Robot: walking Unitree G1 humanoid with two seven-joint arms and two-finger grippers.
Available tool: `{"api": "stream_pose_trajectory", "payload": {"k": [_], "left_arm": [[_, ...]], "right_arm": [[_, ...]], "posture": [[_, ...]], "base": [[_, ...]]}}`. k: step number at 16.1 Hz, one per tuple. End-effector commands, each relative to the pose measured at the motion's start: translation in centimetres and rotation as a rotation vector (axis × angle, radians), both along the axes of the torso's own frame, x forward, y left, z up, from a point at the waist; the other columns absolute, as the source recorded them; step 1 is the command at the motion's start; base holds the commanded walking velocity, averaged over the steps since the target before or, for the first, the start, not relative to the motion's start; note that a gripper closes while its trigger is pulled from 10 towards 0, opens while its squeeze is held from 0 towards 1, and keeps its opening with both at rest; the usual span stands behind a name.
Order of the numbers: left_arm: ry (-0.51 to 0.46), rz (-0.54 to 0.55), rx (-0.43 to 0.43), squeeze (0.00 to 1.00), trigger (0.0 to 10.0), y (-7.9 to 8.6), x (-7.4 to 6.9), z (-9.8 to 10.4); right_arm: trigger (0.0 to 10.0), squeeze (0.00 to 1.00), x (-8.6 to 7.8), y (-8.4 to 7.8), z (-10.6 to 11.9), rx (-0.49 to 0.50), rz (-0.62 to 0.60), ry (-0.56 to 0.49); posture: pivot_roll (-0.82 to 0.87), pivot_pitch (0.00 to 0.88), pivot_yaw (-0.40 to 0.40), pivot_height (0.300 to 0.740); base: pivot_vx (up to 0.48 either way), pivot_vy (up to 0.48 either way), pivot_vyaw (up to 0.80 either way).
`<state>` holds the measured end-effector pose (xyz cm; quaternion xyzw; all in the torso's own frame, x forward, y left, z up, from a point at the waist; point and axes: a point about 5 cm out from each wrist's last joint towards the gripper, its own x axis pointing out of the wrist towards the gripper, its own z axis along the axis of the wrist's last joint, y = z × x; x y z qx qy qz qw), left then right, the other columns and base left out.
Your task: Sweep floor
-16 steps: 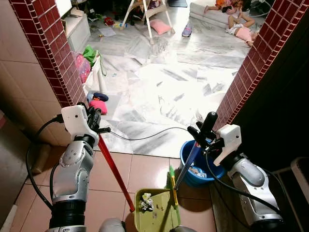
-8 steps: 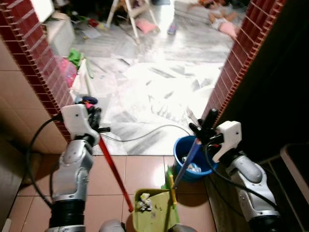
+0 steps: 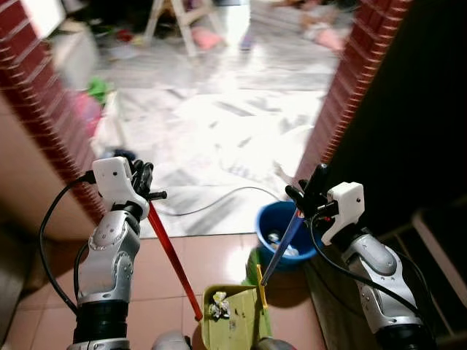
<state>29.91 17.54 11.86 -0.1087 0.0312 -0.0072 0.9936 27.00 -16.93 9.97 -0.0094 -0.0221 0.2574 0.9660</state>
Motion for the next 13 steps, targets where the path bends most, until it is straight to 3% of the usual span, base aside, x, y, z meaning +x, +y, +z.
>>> {"api": "stream_pose_trajectory", "payload": {"k": [1,8,10,13], "left_arm": [[-0.048,-0.054,-0.063,0.0,10.0,-1.0,0.3,1.2],[-0.119,-0.006,-0.057,0.0,10.0,0.4,1.4,3.5],[-0.19,0.023,-0.044,0.0,10.0,0.9,1.8,5.4],[-0.346,0.075,-0.038,0.0,10.0,1.9,2.9,10.4]], "right_arm": [[10.0,0.0,0.2,0.1,0.3,0.018,-0.003,-0.005],[10.0,0.0,0.0,-0.1,-0.2,-0.004,0.007,0.02],[10.0,0.0,0.0,-0.2,-0.2,-0.002,0.005,0.02],[10.0,0.0,-0.1,-0.2,-0.5,-0.01,0.009,0.029]], "posture": [[-0.03,0.0,0.001,0.74],[-0.04,0.0,-0.002,0.74],[-0.04,0.0,-0.002,0.74],[-0.04,0.0,-0.003,0.74]], "base": [[0.0,0.0,-0.8],[0.0,0.0,-0.8],[0.0,0.0,-0.73],[0.0,0.0,0.0]]}}
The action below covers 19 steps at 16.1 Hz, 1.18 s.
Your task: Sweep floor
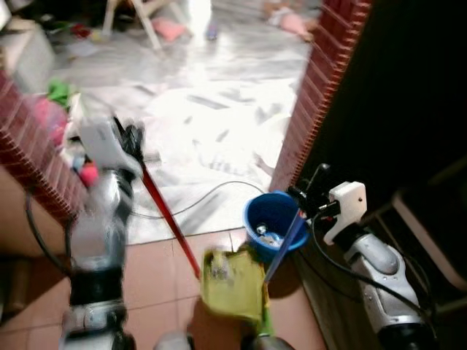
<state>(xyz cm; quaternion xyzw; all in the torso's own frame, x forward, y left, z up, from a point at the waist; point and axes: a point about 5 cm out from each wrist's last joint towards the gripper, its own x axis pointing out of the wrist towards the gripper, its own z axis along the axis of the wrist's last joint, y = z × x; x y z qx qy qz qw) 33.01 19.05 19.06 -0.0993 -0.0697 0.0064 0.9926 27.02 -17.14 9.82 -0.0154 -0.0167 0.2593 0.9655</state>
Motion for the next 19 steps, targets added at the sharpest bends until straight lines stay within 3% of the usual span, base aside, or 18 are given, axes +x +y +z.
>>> {"api": "stream_pose_trajectory", "payload": {"k": [1,3,8,12,16,19], "left_arm": [[-0.166,0.035,-0.049,0.0,10.0,0.6,-0.1,3.8],[-0.206,0.073,-0.033,0.0,10.0,1.7,0.0,5.4],[-0.219,0.146,-0.012,0.0,10.0,3.5,0.2,6.0],[-0.318,0.198,-0.03,0.0,10.0,4.2,1.2,9.0],[-0.378,0.189,-0.034,0.0,10.0,3.6,2.7,11.0],[-0.373,0.129,-0.056,0.0,10.0,1.8,4.2,11.0]], "right_arm": [[10.0,0.0,-0.1,0.1,-0.4,0.003,0.007,0.022],[10.0,0.0,-0.1,0.0,-0.6,-0.003,0.009,0.025],[10.0,0.0,-0.1,0.1,-0.8,-0.01,0.013,0.031],[10.0,0.0,-0.1,0.4,-0.9,0.0,0.019,0.037],[10.0,0.0,-1.1,0.5,-1.6,0.014,0.053,0.092],[10.0,0.0,-2.4,-1.6,-2.6,-0.068,-0.073,0.122]], "posture": [[-0.04,0.0,-0.002,0.74],[-0.04,0.0,-0.002,0.74],[-0.04,0.0,0.001,0.74],[-0.05,0.0,0.011,0.74],[-0.07,0.0,0.028,0.74],[-0.11,0.0,0.052,0.74]], "base": [[0.0,0.0,0.0],[0.0,0.0,0.0],[0.0,0.0,0.0],[0.0,0.0,0.0],[0.0,0.0,0.0],[0.0,0.0,0.0]]}}
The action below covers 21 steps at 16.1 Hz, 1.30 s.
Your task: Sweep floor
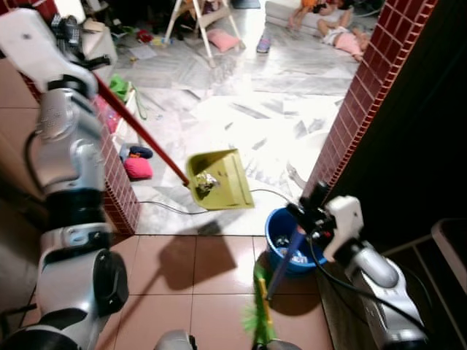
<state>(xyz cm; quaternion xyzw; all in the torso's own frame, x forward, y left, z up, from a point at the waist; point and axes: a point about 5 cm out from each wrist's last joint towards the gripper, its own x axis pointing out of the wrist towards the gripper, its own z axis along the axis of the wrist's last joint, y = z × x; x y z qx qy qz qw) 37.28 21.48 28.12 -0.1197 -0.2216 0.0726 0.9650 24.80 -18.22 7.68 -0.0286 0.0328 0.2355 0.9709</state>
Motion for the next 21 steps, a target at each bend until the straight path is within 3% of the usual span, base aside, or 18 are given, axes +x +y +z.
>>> {"api": "stream_pose_trajectory", "payload": {"k": [1,8,15,16,21], "left_arm": [[-0.077,-0.056,0.006,0.0,10.0,-1.6,0.3,1.7],[-0.093,-0.117,0.01,0.0,10.0,-3.9,2.0,1.7],[-0.15,-0.132,0.081,0.0,10.0,-6.9,2.9,2.5],[-0.159,-0.148,0.089,0.0,10.0,-8.0,2.9,2.4],[-0.154,-0.151,0.088,0.0,10.0,-10.1,2.8,0.8]], "right_arm": [[10.0,0.0,-0.8,-0.8,-0.3,-0.023,-0.057,0.016],[10.0,0.0,-2.7,-0.3,0.1,0.006,-0.101,0.014],[10.0,0.0,-6.6,-1.2,1.2,0.009,-0.2,0.038],[10.0,0.0,-7.2,-1.5,1.3,0.006,-0.222,0.044],[10.0,0.0,-8.7,-1.5,1.8,0.004,-0.265,0.059]], "posture": [[-0.12,0.0,0.061,0.74],[-0.19,0.0,0.095,0.74],[-0.31,0.0,0.139,0.74],[-0.32,0.018,0.145,0.74],[-0.35,0.061,0.17,0.74]], "base": [[0.0,0.0,-0.8],[0.0,0.0,-0.72],[0.0,0.0,0.0],[0.0,0.0,0.0],[0.0,0.0,0.0]]}}
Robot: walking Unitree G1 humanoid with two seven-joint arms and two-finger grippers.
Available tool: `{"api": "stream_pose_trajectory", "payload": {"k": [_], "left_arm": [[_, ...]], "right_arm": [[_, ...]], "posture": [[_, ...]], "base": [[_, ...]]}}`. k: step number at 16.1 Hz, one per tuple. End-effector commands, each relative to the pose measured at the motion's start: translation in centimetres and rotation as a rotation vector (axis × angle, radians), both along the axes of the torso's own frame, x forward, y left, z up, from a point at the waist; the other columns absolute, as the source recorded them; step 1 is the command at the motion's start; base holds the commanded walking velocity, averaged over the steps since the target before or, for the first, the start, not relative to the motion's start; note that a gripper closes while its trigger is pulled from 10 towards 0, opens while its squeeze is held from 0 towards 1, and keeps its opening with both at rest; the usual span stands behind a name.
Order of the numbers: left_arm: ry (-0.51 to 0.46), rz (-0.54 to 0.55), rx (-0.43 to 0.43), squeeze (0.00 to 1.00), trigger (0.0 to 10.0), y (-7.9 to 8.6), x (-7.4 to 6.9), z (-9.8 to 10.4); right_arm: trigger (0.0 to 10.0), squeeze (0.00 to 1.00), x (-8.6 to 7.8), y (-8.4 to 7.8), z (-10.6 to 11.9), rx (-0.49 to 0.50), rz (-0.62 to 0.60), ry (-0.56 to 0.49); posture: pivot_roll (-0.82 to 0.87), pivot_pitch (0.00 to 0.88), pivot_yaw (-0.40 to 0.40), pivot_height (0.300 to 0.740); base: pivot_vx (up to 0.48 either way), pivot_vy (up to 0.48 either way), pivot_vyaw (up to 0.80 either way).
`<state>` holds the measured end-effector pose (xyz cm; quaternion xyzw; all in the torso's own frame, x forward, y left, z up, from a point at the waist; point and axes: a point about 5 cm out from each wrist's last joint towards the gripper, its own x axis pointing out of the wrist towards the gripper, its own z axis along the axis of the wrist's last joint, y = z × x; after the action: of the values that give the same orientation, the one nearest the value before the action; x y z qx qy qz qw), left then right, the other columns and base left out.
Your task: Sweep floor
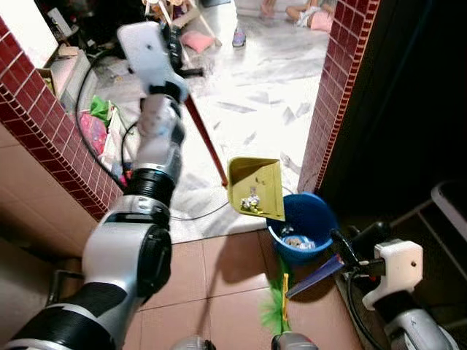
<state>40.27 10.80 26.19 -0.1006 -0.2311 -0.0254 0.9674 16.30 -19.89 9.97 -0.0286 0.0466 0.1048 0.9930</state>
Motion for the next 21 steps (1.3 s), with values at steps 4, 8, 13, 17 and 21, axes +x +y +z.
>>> {"api": "stream_pose_trajectory", "payload": {"k": [4,8,13,17,21], "left_arm": [[-0.135,-0.023,0.018,0.0,10.0,-1.4,-0.4,2.4],[-0.163,-0.106,0.033,0.0,10.0,-3.9,-1.0,2.4],[-0.237,-0.26,0.096,0.0,10.0,-7.1,-2.2,2.6],[-0.28,-0.544,0.213,0.0,10.0,-10.9,-4.5,0.7],[-0.323,-0.69,0.367,0.0,10.0,-11.6,-6.0,-1.0]], "right_arm": [[10.0,0.0,-0.9,0.5,-0.5,0.042,-0.027,0.045],[10.0,0.0,-1.1,1.3,-0.9,0.032,-0.01,0.045],[10.0,0.0,-0.8,0.9,-0.7,0.018,-0.022,0.029],[10.0,0.0,-0.1,1.1,-0.7,0.008,-0.007,0.013],[10.0,0.0,0.4,0.9,-0.6,-0.004,0.003,0.002]], "posture": [[-0.33,0.077,0.19,0.74],[-0.32,0.08,0.2,0.74],[-0.32,0.075,0.196,0.74],[-0.31,0.063,0.186,0.74],[-0.3,0.045,0.176,0.74]], "base": [[0.0,0.0,0.0],[0.0,0.0,0.0],[0.0,0.0,0.0],[0.0,0.0,0.0],[0.0,0.0,0.0]]}}
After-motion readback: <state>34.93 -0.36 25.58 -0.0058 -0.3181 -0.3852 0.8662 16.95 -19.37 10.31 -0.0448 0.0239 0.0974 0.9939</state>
